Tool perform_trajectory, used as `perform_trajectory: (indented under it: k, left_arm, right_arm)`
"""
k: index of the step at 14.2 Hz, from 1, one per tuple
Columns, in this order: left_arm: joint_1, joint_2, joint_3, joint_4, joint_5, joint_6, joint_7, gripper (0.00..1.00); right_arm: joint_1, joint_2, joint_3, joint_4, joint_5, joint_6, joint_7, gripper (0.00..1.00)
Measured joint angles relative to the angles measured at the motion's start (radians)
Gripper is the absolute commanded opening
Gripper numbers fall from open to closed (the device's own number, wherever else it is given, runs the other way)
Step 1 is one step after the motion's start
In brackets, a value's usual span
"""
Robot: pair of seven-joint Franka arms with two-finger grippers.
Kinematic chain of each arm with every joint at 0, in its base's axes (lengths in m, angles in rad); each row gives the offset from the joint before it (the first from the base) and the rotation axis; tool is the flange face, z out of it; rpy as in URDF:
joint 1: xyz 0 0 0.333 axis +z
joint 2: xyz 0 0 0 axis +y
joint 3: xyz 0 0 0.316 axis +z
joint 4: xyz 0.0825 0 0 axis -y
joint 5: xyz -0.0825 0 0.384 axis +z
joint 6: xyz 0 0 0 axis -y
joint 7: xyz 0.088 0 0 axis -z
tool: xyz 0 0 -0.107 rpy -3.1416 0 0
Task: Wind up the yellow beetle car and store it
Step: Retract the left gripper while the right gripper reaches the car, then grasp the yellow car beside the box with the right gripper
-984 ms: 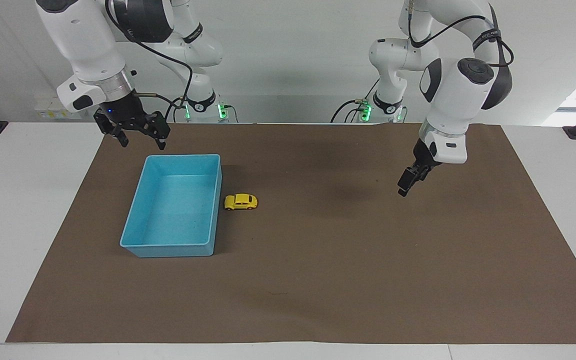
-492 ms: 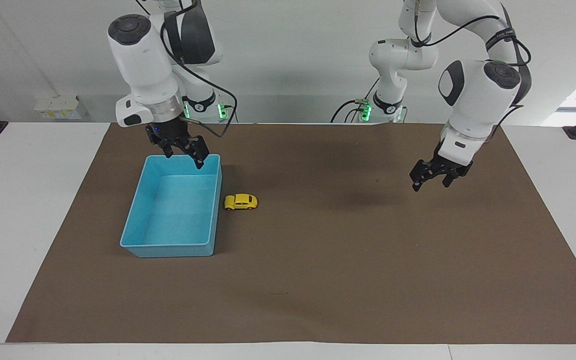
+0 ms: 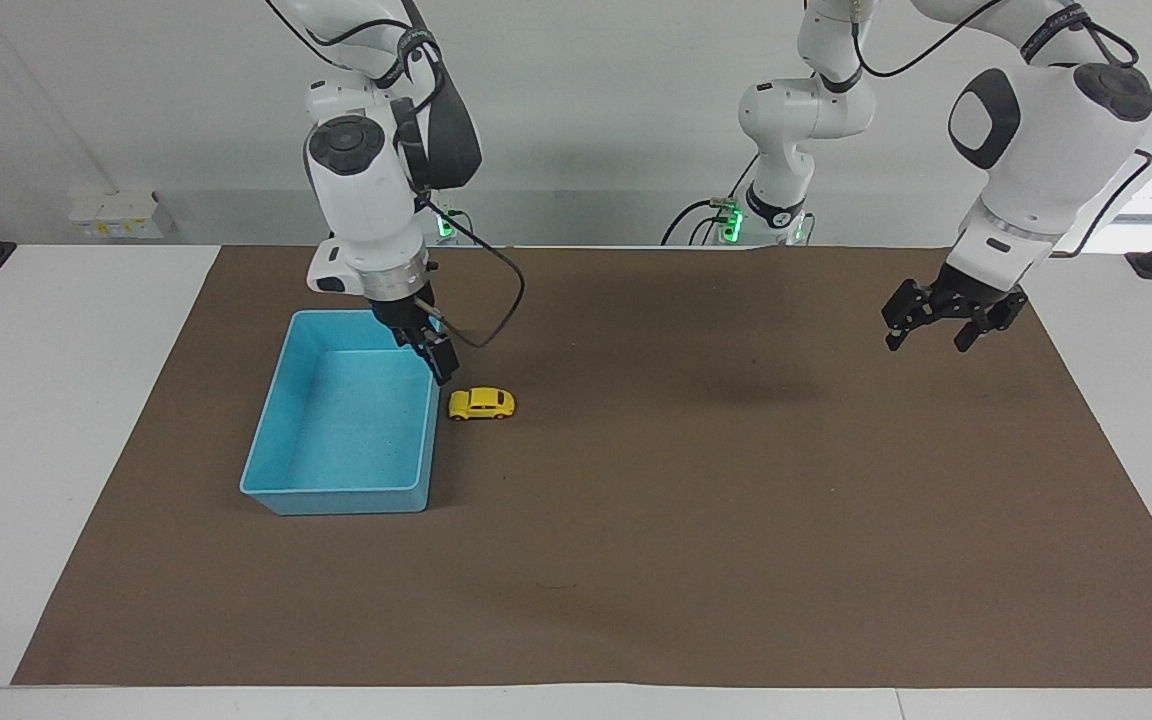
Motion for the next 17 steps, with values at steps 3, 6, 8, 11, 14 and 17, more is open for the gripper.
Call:
perform_trajectory:
  k: [3, 6, 8, 11, 14, 17]
  left_arm:
    - [0.000, -0.003, -0.009, 0.065, 0.002, -0.106, 0.021, 1.00]
    - [0.000, -0.015, -0.021, 0.112, 0.004, -0.206, 0.022, 1.00]
    - [0.000, -0.041, -0.028, 0.128, 0.005, -0.247, 0.023, 1.00]
    - [0.000, -0.075, -0.037, 0.129, 0.016, -0.301, 0.023, 1.00]
    - [0.000, -0.081, -0.036, 0.127, 0.026, -0.315, 0.021, 1.00]
    - [0.000, -0.081, -0.037, 0.126, 0.026, -0.314, 0.020, 1.00]
  right_arm:
    - [0.029, 0.036, 0.000, -0.018, 0.000, 0.061, 0.240, 1.00]
    - [0.047, 0.072, 0.000, -0.029, 0.000, 0.107, 0.456, 1.00]
    - [0.067, 0.088, 0.000, -0.056, 0.000, 0.157, 0.554, 1.00]
    - [0.094, 0.100, 0.001, -0.114, 0.000, 0.239, 0.648, 1.00]
    - [0.095, 0.122, 0.000, -0.165, 0.000, 0.306, 0.660, 1.00]
    - [0.094, 0.140, 0.000, -0.208, 0.000, 0.349, 0.660, 1.00]
